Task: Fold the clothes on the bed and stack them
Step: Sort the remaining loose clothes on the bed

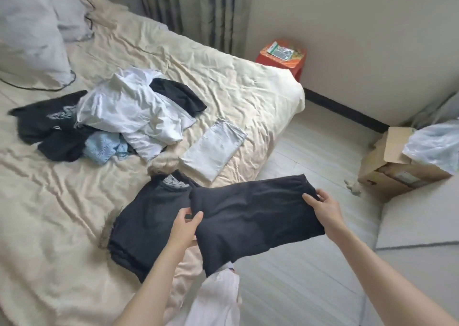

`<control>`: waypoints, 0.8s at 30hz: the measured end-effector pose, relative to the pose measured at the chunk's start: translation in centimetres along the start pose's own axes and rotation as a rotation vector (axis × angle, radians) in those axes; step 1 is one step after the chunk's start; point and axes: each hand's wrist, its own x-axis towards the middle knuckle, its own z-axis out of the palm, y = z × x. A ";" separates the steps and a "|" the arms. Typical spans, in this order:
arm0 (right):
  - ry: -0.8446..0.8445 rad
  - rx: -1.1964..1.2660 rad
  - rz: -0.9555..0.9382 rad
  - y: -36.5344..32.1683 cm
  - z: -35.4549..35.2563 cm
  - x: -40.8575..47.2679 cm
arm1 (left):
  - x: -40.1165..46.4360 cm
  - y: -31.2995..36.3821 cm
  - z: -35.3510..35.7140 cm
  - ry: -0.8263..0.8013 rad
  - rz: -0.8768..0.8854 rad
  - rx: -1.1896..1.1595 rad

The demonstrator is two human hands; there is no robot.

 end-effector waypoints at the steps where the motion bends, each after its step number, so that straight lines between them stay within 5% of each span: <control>1: -0.026 -0.028 -0.002 -1.4 0.7 2.1 | 1.3 0.9 0.3 0.022 -0.014 -0.022; 12: -0.319 -0.270 -0.171 -14.1 12.0 23.1 | 13.3 6.7 3.6 0.360 -0.161 -0.187; 24: -0.650 -0.530 -0.249 -17.8 25.7 39.1 | 25.8 7.9 5.8 0.674 -0.341 -0.257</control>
